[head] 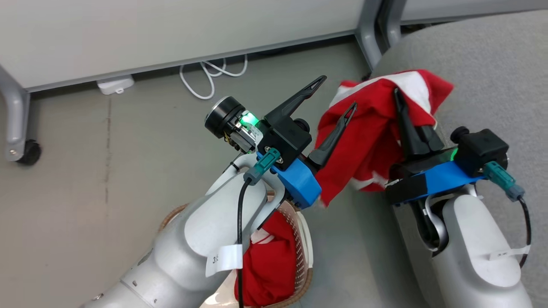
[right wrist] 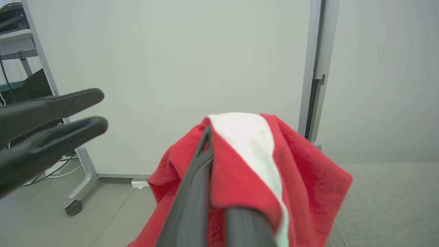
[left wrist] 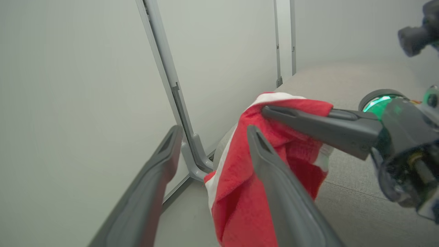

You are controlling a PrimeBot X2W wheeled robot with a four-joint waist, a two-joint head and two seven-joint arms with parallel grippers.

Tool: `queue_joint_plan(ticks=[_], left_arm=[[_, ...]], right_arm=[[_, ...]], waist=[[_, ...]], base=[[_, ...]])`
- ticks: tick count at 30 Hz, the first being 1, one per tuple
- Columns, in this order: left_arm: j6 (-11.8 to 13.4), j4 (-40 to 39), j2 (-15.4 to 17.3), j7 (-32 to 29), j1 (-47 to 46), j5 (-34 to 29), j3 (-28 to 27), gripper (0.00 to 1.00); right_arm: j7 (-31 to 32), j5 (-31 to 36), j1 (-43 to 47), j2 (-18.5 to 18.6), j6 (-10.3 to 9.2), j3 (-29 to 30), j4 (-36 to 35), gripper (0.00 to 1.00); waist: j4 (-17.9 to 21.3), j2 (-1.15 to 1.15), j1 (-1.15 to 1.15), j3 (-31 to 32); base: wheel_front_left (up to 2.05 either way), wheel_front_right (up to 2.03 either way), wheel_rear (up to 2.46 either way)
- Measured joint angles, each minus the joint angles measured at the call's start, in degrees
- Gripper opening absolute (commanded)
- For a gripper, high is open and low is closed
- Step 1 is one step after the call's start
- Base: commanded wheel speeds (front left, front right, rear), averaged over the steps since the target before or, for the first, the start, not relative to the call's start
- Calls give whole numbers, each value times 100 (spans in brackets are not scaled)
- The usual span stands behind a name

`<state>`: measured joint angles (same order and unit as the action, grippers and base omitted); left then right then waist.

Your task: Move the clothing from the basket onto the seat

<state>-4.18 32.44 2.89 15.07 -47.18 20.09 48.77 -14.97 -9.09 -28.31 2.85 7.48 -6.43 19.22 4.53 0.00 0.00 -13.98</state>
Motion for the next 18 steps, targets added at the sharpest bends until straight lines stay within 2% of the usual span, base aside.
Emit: queue_joint_plan(ticks=[18], left_arm=[[-119,90,-3,-1,-45,-152,378,100]], right_arm=[[0,403,155,4,1,1121,-470,0]], waist=[[951,0,0,-513]], base=[[0,0,0]])
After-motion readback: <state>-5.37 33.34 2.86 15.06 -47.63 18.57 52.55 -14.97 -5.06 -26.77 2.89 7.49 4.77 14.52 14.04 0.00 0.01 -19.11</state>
